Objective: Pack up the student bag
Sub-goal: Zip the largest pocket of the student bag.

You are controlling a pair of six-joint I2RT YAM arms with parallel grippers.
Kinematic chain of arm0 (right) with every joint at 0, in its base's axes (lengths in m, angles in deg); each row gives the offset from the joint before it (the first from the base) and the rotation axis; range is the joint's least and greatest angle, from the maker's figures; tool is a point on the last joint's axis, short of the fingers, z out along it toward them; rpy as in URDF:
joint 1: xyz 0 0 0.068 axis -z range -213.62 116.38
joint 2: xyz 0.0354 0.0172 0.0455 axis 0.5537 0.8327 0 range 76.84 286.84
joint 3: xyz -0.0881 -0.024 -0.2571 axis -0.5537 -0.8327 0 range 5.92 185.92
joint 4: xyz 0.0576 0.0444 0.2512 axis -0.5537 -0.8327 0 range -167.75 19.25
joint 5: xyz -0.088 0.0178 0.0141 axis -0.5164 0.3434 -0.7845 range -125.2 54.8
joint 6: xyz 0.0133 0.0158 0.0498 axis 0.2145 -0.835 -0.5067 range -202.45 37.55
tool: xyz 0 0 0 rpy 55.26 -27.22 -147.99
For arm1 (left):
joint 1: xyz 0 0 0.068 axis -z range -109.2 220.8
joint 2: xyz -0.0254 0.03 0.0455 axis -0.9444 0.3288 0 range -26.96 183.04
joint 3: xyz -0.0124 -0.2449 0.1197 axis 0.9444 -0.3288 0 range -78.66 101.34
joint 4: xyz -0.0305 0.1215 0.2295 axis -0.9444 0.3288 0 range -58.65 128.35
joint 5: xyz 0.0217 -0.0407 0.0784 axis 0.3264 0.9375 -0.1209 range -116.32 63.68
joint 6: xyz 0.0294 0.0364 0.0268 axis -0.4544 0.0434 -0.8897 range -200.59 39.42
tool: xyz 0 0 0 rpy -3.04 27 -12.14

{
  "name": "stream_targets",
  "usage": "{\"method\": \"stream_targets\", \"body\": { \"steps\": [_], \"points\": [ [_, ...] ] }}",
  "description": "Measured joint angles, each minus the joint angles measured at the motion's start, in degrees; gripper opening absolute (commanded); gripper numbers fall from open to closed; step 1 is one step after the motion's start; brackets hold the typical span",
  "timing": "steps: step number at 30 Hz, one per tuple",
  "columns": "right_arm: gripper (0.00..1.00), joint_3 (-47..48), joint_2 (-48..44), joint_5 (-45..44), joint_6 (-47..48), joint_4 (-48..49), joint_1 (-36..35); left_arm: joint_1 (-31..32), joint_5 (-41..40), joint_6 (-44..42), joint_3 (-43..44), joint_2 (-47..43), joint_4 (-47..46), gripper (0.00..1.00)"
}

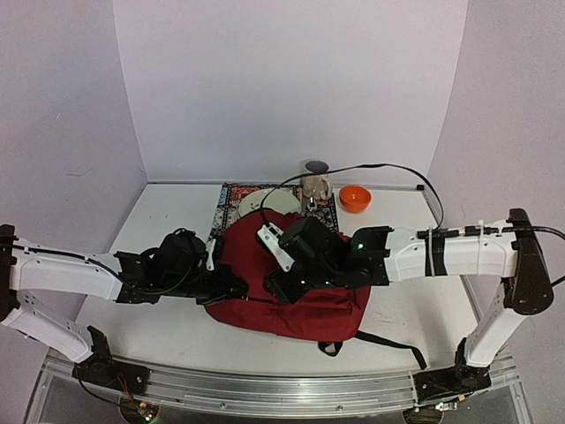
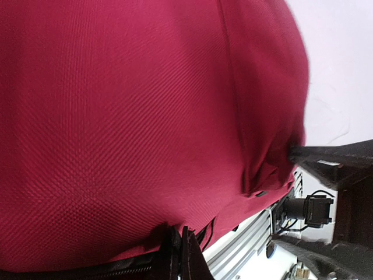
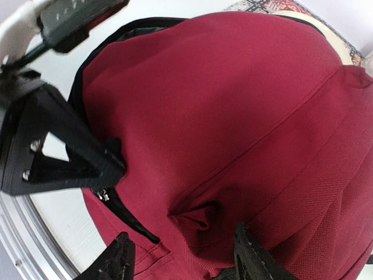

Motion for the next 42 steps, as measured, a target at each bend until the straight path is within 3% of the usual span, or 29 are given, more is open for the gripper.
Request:
{"method": "stream_targets", "body": {
  "steps": [10, 18, 27, 33, 42],
  "points": [
    [0.63, -0.9, 0.2, 5.8, 15.9, 6.1, -1.1, 0.3, -3.2, -1.0, 0.0, -6.2, 2.3, 0.00],
    [0.52, -0.3, 4.9, 5.9, 24.9, 8.3, -2.2, 0.3, -3.3, -1.0, 0.0, -6.2, 2.5, 0.00],
    [0.00, 0.3, 6.8, 3.4, 28.6, 9.8, -2.4, 0.2, -4.9, -1.2, -0.7, -6.6, 3.4, 0.00],
    [0.00, -3.3, 5.2, 2.5, 29.4, 13.2, -2.4, -2.2, -5.1, -2.6, -0.7, -7.5, 4.2, 0.00],
    [0.00, -14.1, -6.4, 0.0, 26.6, 12.6, -2.6, -11.1, -6.2, -8.1, -0.4, -8.5, 8.7, 0.00]
  ]
}}
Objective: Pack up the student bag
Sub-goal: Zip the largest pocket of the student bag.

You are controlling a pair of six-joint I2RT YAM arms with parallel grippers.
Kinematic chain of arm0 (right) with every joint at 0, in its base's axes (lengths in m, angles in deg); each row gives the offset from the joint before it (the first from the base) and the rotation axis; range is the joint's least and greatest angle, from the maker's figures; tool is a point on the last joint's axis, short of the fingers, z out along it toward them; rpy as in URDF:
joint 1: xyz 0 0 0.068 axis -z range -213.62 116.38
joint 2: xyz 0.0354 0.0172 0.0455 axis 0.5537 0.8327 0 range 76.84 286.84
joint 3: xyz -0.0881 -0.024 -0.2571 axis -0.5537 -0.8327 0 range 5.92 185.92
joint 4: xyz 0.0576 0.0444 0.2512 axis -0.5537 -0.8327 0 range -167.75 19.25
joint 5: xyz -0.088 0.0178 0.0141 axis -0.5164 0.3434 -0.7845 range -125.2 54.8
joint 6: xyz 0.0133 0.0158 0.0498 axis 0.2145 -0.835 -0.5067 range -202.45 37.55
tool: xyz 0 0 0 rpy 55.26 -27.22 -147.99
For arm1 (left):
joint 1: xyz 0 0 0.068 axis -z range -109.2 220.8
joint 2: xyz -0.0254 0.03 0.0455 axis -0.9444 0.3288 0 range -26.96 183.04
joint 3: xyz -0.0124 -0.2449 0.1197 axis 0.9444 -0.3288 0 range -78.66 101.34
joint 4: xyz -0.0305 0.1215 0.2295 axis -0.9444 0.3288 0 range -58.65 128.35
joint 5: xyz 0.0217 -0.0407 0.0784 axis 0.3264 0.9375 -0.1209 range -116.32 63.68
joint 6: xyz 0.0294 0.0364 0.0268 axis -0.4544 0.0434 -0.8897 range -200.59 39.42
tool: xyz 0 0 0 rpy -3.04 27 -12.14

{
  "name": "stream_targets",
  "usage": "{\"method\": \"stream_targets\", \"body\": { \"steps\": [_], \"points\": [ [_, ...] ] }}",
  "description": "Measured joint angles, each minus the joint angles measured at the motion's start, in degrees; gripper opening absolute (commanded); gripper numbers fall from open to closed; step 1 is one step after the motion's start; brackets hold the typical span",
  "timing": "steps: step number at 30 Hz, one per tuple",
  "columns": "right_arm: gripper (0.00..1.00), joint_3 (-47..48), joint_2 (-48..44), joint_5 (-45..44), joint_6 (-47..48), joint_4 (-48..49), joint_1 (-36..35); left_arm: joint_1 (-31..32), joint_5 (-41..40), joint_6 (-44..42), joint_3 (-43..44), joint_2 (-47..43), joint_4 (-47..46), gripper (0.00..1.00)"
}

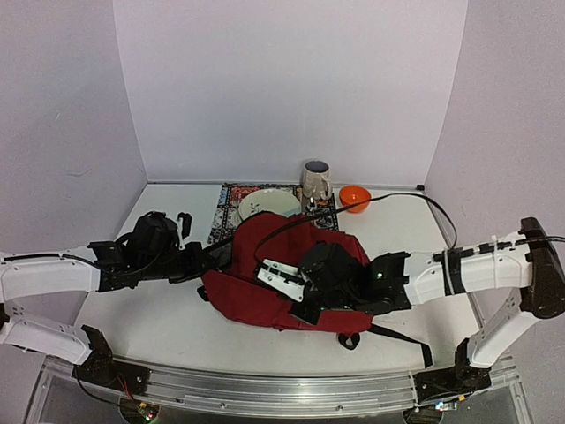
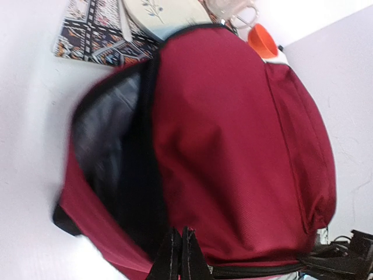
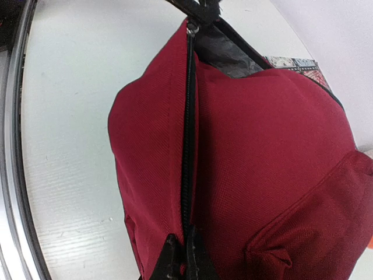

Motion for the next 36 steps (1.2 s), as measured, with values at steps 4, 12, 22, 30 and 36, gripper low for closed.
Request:
{"method": "stream_targets", "body": {
  "steps": [4, 12, 22, 30, 36],
  "points": [
    [0.00, -3.8, -4.8, -2.9, -2.8, -0.7, -0.1, -4.0, 1.0, -2.7, 0.2, 0.1, 0.7, 0.00],
    [0.04, -8.9, -11.9, -8.8, -10.2, -0.6, -0.5, -5.3, 10.4, -7.5, 0.5, 3.2, -3.8, 0.00],
    [0.47, -7.1, -13.0, -3.2, -13.2, -6.3, 0.0, -1.5, 16.6, -5.0, -0.5, 1.1, -7.3, 0.00],
    [0.50, -0.2, -7.4, 4.5, -13.0, 0.6, -0.3, 5.8, 16.4, -0.9, -0.4, 0.9, -10.0, 0.00],
    [0.51, 0.8, -2.4, 5.3, -12.0, 4.2, -1.8, 10.1, 16.0, 0.7, 1.3, 4.1, -11.1, 0.00]
  ]
}}
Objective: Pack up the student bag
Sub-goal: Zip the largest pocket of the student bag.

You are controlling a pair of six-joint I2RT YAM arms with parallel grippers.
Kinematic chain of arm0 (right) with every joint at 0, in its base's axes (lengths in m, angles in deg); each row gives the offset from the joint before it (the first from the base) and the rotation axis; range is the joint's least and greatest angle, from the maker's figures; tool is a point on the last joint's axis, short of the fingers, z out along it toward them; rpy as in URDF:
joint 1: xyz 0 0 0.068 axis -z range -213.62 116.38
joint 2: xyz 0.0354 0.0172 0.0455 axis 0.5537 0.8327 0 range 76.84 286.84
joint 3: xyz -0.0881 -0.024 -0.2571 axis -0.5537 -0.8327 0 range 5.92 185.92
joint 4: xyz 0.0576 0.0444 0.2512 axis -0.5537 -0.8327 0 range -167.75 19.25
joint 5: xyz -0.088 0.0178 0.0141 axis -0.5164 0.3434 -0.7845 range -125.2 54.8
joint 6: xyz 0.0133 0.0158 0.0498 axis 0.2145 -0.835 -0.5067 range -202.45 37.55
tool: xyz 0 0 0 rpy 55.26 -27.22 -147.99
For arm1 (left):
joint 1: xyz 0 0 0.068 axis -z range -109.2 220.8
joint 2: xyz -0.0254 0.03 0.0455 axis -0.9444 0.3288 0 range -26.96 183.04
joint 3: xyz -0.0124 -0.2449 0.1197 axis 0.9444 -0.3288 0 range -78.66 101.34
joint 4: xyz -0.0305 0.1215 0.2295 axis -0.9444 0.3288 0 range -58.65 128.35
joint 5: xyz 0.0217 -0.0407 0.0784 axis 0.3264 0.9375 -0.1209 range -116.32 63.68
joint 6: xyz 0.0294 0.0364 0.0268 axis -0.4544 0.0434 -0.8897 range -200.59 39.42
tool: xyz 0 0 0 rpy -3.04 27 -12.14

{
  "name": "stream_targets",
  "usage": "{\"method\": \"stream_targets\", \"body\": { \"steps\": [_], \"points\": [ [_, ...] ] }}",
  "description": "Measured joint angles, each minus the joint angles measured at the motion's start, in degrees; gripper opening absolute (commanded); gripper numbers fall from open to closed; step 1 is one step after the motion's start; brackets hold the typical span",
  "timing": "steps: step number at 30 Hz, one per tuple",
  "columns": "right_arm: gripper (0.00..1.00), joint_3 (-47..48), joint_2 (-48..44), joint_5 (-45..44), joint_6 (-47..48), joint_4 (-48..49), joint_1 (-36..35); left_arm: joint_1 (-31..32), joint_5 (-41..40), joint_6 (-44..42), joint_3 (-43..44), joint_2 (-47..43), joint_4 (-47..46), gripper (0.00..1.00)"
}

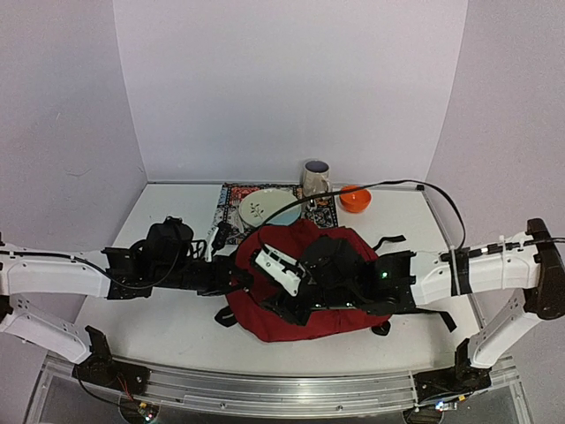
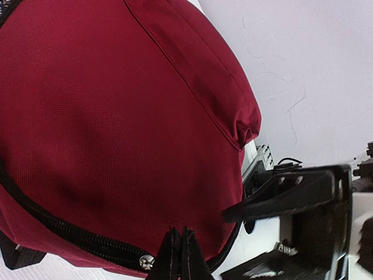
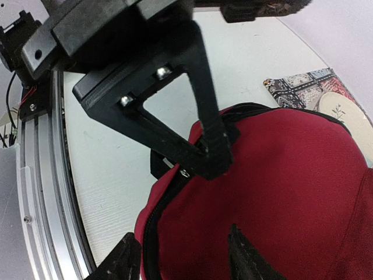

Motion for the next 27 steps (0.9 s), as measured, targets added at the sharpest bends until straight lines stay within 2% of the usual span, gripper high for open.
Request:
{"method": "stream_targets", "body": {
  "steps": [6, 8, 11, 14, 15, 22, 27],
  "points": [
    [0.50, 0.2, 3.1, -0.4, 0.2, 1.3, -2.5, 0.9, -0.4, 1.4, 0.7, 1.8, -1.6, 0.00],
    [0.45, 0.4, 4.0, -1.0, 0.2, 1.4, -3.1, 0.8, -0.5, 1.9, 0.7, 2.1, -2.0, 0.00],
    [0.27, 1.0, 5.5, -2.7, 0.2, 1.3, -3.8, 0.9, -0.5, 2.1, 0.7, 2.5, -2.4, 0.00],
    [0.02, 1.2, 6.1, -4.5, 0.7, 0.9, -4.0, 0.9, -0.5, 2.1, 0.7, 2.5, -2.4, 0.00],
    [0.00, 1.2, 6.1, -5.1, 0.8, 0.8, -4.1, 0.9, -0.5, 2.1, 0.7, 2.6, -2.4, 0.00],
    [0.00, 1.0, 5.6, -6.7, 1.2, -0.3, -5.2, -0.3, -2.2, 1.4, 1.1, 2.7, -1.3, 0.00],
    [0.00, -3.2, 0.0, -6.4, 1.2, -1.0, -5.6, -5.2, -2.4, -0.8, 1.4, 2.8, 0.6, 0.00]
  ]
}}
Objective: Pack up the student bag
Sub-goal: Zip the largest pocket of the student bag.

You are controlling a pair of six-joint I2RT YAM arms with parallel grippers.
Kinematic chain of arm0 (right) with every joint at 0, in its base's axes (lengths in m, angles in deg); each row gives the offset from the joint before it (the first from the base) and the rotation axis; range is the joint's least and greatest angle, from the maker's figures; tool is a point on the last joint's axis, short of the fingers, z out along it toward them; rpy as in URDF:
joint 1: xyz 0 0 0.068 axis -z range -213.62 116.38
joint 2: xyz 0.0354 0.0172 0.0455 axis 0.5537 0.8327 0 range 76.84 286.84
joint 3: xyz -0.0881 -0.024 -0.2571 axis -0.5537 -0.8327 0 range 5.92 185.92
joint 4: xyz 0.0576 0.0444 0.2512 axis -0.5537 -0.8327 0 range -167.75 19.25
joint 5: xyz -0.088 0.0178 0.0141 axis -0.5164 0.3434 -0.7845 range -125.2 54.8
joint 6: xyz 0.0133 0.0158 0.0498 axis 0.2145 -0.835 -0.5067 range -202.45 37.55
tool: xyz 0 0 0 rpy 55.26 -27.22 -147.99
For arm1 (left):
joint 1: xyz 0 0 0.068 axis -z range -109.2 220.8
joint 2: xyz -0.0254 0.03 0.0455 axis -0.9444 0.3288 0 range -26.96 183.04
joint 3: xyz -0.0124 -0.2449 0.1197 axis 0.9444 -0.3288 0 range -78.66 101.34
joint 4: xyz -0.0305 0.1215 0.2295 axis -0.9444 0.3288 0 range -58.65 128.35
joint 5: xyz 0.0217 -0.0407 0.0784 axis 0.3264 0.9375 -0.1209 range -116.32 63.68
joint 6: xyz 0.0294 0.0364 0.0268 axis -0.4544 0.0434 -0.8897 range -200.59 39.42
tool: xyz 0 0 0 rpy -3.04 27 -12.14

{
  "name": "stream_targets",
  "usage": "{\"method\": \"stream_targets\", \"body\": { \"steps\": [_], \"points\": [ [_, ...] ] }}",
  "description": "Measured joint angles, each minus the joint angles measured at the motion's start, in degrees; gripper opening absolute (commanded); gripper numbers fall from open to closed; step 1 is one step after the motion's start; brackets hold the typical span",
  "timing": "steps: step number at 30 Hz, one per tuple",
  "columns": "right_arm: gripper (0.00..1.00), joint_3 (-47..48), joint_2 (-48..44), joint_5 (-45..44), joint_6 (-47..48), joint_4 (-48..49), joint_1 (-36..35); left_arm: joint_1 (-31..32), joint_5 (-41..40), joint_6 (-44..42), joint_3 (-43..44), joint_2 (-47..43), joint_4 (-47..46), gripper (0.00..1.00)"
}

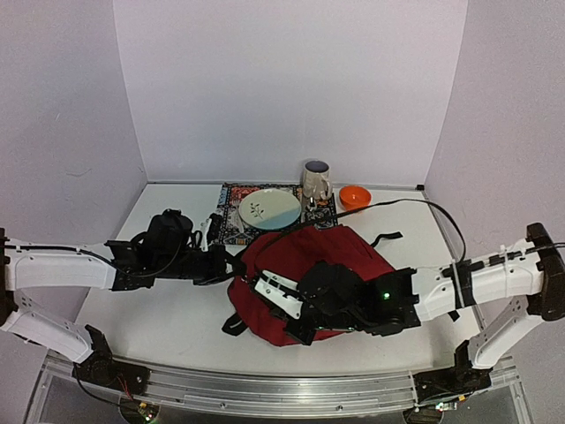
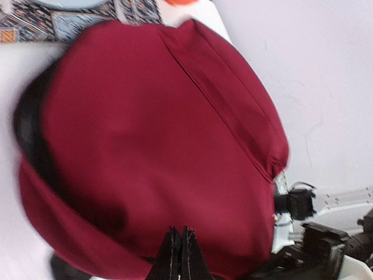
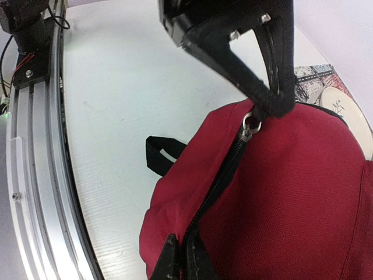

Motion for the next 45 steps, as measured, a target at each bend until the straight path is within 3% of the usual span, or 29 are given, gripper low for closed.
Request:
{"method": "stream_targets", "body": {
  "steps": [12, 15, 19, 21, 28, 37, 45],
  "points": [
    [0.01, -10.4, -15.8, -3.2, -5.3, -6.3, -0.7, -9.6, -3.1, -7.5, 2.6, 6.1, 2.6, 0.00],
    [0.07, -11.0, -17.7, -5.1, -7.7, -8.2, -0.9, -9.8, -1.2, -8.3, 2.6, 6.7, 2.5, 0.00],
    [0.30, -11.2, -19.3, -5.5, -10.4, -10.9, -1.0, -8.1, 0.5, -8.8, 2.5, 5.8, 2.0, 0.00],
    [0.36, -10.9, -19.4, -5.3, -10.7, -11.3, -1.2, -5.5, 0.5, -8.7, 2.5, 5.0, 1.6, 0.00],
    [0.44, -4.2, -12.9, -3.1, -11.1, -7.7, -1.2, 1.9, 2.0, -6.2, 2.4, 1.7, -0.5, 0.00],
    [0.50, 4.6, 0.7, -3.4, -16.0, -1.7, -1.4, 5.7, 2.4, -4.7, 2.6, 1.5, -0.9, 0.00],
    [0.52, 7.2, 6.0, -6.8, -22.6, -0.7, -2.5, 6.7, 3.6, -3.2, 2.9, 3.2, -3.4, 0.00]
  ]
}}
